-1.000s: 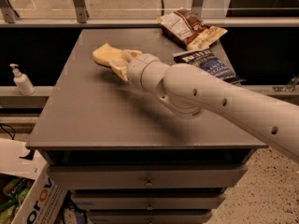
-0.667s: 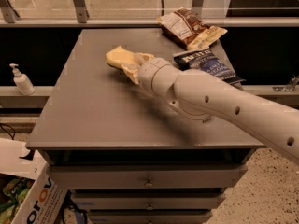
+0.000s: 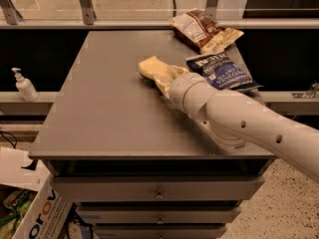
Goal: Move sponge near blue chip bag
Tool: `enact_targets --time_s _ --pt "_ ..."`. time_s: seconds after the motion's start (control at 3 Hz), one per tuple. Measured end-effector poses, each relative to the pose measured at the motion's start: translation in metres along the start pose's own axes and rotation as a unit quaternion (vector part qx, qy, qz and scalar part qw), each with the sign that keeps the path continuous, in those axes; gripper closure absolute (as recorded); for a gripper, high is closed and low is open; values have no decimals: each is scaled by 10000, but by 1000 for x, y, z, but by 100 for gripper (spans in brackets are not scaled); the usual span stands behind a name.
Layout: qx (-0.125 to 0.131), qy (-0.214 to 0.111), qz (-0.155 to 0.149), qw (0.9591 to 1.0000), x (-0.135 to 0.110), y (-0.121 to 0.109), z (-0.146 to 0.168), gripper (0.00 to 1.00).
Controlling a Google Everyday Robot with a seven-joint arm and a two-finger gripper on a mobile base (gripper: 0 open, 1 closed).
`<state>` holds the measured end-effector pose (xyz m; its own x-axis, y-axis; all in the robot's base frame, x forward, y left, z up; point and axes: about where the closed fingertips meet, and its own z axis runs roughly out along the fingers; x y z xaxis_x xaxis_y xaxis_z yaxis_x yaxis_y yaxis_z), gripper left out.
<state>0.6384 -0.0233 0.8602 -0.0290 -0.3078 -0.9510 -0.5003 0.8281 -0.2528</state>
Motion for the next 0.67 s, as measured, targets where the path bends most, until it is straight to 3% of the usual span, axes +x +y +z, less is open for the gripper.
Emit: enact_targets --time_s 0.67 --pt "691 -22 127 9975 8 -42 -36 100"
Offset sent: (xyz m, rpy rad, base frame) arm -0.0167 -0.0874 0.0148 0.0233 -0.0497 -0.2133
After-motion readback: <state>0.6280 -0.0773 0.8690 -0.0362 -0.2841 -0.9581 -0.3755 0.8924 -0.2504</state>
